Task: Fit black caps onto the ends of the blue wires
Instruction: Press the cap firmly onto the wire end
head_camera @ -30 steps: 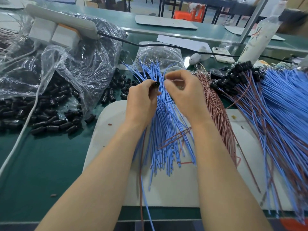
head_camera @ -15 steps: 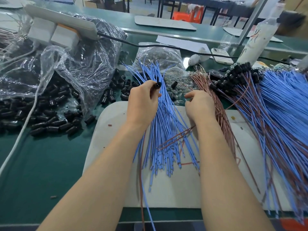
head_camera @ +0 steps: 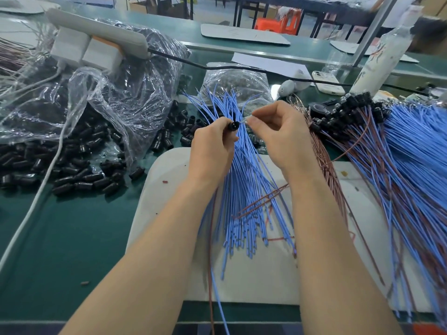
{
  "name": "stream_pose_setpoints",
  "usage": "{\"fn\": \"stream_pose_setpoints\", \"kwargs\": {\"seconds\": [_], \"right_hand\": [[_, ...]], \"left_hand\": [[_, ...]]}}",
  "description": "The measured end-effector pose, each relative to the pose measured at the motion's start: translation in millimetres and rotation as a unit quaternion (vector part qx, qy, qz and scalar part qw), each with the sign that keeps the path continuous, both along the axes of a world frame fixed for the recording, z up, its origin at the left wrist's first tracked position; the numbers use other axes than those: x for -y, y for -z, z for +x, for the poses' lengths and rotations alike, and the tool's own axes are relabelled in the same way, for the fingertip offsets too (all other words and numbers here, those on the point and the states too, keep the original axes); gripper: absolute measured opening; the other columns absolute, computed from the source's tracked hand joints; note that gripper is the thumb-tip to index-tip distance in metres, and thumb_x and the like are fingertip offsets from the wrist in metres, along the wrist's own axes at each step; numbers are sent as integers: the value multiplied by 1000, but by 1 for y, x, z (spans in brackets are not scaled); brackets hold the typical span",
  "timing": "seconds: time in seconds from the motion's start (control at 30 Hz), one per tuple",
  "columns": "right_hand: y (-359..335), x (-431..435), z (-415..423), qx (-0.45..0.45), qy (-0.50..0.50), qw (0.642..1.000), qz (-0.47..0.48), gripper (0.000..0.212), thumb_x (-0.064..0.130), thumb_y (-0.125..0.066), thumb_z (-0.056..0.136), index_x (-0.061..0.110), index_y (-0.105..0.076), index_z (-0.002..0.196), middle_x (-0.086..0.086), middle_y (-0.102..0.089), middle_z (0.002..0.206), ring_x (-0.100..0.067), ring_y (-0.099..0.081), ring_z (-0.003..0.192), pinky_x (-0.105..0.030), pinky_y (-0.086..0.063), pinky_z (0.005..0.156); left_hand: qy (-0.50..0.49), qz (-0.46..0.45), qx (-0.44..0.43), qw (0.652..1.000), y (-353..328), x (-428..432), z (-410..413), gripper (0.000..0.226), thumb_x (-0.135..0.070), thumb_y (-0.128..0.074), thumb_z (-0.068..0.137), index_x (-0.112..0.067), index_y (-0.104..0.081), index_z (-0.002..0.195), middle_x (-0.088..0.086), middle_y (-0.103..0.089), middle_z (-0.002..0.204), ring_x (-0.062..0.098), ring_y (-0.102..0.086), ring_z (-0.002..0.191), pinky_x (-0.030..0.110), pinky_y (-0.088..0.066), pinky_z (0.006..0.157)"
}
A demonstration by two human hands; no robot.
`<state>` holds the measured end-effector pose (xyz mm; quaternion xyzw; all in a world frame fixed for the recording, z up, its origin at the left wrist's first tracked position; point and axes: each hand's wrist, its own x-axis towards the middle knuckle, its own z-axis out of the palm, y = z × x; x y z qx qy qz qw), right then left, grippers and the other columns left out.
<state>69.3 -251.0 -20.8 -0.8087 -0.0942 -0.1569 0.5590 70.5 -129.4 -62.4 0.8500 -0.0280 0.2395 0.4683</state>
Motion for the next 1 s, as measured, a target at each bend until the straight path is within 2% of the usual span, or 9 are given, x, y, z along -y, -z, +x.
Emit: {"fn": "stream_pose_setpoints", "kwargs": {"seconds": [0.17, 0.5, 0.6, 0.67, 0.8, 1.0], "right_hand": [[-4, -4, -5, 16, -8, 1000, -5, 4, 10, -68, 87, 13, -65, 89, 2, -68, 84, -6, -66, 79, -21, -54, 79], [-1, -8, -3, 53, 13, 995, -83, 3, 10, -68, 85, 9, -67, 88, 7, -66, 77, -2, -63, 73, -15, -52, 76], [1, -10, -3, 69, 23, 992, -107, 1, 11, -69, 85, 11, -68, 86, 15, -62, 73, 5, -59, 68, -9, -48, 72], [2, -11, -3, 71, 30, 991, -114, 1, 11, -68, 85, 12, -67, 85, 17, -60, 72, 6, -58, 67, -10, -49, 72], [2, -10, -2, 66, 36, 991, -111, 4, 11, -69, 84, 14, -66, 83, 17, -60, 71, 4, -59, 67, -11, -49, 72], [5, -13, -3, 69, 44, 988, -133, 2, 11, -68, 84, 12, -68, 84, 11, -63, 72, -6, -63, 71, -22, -52, 77]], "left_hand": [[-11, 1, -13, 1000, 1, -2, 2, 14, -10, -52, 93, -7, -63, 84, 5, -69, 76, 23, -67, 77, 41, -52, 73], [-20, 33, -25, 999, -2, -2, 0, 18, -13, -48, 95, -3, -60, 86, 14, -68, 81, 33, -65, 83, 45, -50, 75], [-28, 58, -31, 997, -4, -2, -1, 19, -13, -45, 95, -2, -60, 89, 17, -67, 83, 36, -64, 84, 45, -49, 74], [-44, 95, -32, 994, -5, -2, -1, 19, -15, -45, 96, -4, -59, 87, 16, -64, 80, 38, -58, 78, 42, -46, 69], [-70, 143, -45, 986, -5, -1, -2, 19, -17, -44, 97, -7, -57, 87, 11, -56, 74, 32, -42, 66, 36, -34, 60], [-77, 153, -50, 984, -4, 1, -1, 21, -17, -43, 97, -7, -61, 94, 16, -63, 82, 29, -40, 67, 35, -33, 61]]}}
